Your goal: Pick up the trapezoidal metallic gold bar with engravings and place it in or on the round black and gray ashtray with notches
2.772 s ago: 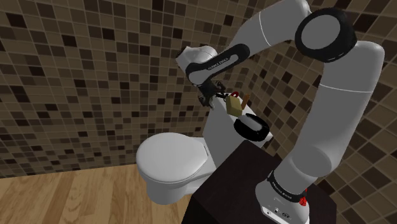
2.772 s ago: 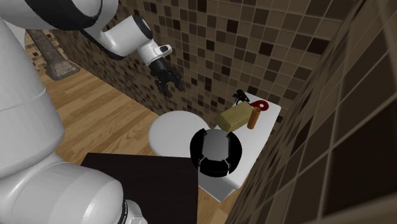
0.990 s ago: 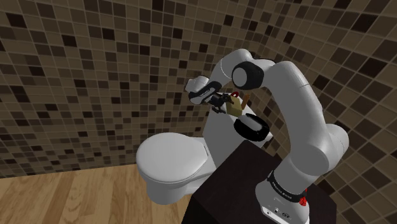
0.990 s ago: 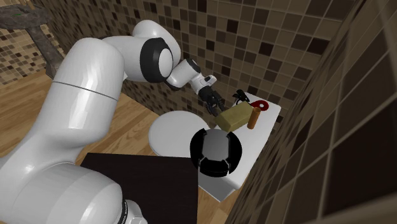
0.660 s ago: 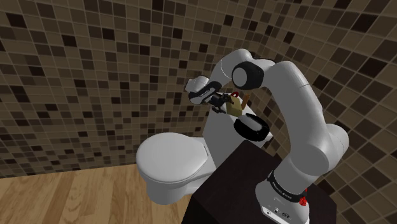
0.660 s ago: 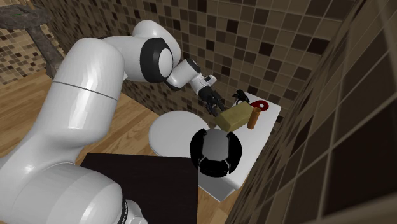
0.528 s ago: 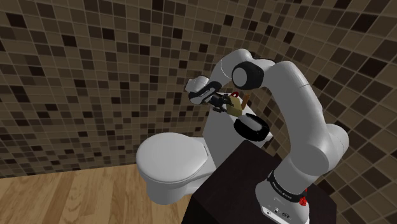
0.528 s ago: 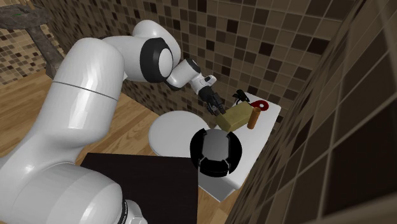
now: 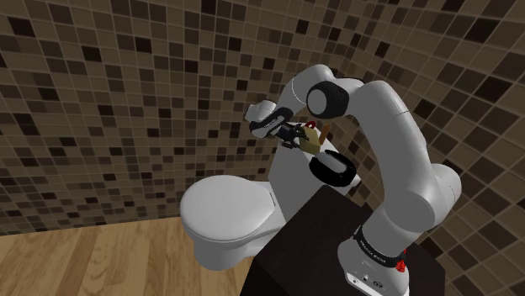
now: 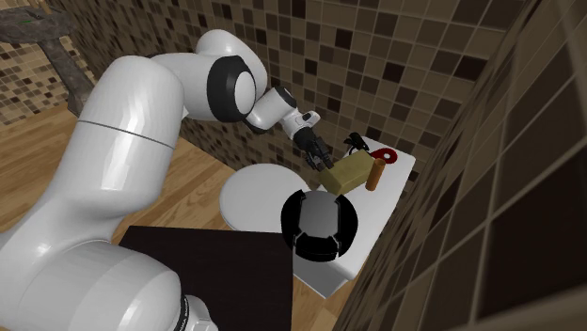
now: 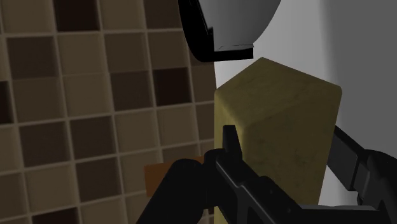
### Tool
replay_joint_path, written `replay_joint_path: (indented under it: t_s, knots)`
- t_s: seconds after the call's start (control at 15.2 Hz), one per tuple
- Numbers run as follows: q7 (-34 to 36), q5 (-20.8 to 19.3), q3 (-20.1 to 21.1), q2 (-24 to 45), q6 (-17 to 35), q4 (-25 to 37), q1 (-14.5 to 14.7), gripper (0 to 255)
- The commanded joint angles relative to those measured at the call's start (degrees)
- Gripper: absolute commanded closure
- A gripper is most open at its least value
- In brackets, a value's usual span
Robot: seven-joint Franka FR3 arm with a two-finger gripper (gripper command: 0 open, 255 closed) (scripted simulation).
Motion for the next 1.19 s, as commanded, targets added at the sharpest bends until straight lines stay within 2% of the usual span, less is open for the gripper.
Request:
replay_joint_path:
  t_s: [0.0, 1.12]
  knots:
    - [-0.2, -0.1, 0.0, -0.7, -0.2, -0.4, 0.0, 255]
    - [-4.4, -1.1, -0.5, -10.8, -4.0, -4.8, 0.8, 255]
